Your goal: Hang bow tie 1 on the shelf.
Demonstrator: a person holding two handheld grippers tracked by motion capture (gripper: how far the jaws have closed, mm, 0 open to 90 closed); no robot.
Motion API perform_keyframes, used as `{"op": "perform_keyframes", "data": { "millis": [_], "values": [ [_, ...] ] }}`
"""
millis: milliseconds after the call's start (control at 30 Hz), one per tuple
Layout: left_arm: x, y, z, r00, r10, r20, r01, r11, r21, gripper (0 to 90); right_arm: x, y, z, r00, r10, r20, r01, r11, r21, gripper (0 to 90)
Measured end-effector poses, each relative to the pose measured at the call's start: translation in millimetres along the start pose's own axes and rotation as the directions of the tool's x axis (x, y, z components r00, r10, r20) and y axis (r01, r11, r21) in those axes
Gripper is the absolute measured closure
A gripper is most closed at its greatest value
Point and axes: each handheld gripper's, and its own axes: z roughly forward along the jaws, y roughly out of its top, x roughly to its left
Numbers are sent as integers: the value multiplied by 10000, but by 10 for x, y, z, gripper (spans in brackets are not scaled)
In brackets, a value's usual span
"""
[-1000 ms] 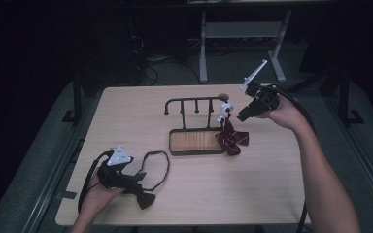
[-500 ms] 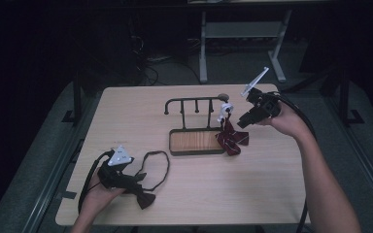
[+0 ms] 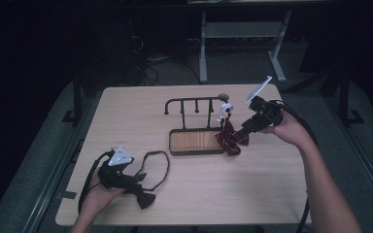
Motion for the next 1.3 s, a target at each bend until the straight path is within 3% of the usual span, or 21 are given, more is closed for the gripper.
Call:
{"op": "perform_keyframes", "data": {
  "millis": [533,1300],
  "values": [
    [-8,-4,18,10000,-27,78,26,9999,108,267,103,-218,123,10000,90,4,-90,9997,-205,505],
    [-25,-5,39,9999,26,128,-27,10000,83,268,209,-631,330,9985,538,-137,-544,9973,-484,426]
  ]
}}
